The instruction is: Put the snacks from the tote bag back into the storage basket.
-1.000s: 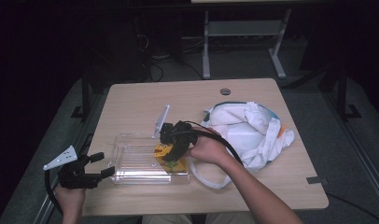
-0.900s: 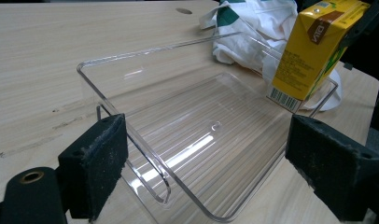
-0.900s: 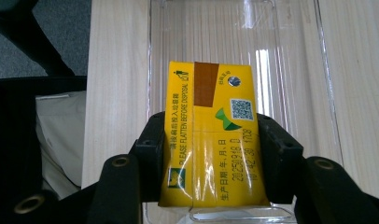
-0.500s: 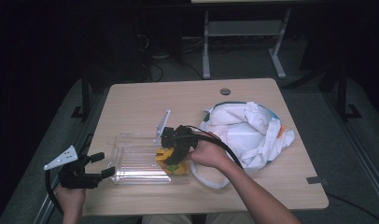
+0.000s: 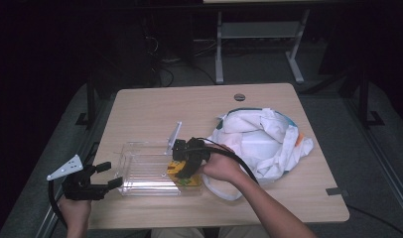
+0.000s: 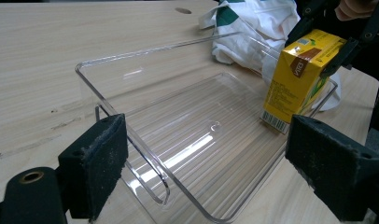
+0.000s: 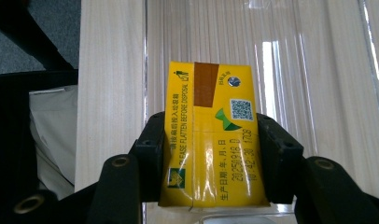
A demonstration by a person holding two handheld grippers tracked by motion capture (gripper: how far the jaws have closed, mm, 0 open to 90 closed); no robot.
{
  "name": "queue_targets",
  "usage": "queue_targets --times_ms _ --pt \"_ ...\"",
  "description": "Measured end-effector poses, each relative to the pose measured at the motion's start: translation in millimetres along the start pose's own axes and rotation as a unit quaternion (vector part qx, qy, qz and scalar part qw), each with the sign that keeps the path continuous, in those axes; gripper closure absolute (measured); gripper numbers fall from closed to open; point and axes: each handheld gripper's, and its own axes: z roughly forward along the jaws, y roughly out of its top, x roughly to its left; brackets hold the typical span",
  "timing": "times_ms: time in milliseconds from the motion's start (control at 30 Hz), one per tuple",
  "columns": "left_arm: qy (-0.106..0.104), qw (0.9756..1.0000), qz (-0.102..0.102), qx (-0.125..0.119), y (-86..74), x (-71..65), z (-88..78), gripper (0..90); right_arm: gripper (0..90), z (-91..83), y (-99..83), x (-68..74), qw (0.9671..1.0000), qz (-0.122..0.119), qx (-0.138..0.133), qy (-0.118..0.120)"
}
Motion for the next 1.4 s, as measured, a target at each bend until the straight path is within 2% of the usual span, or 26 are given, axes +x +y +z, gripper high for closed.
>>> queue_targets --times_ms 1400 --pt "0.0 1.0 0.002 0.002 0.5 -0.3 0.1 12.8 48.8 -0.3 -14.9 4.3 0.9999 -0.003 0.002 0.01"
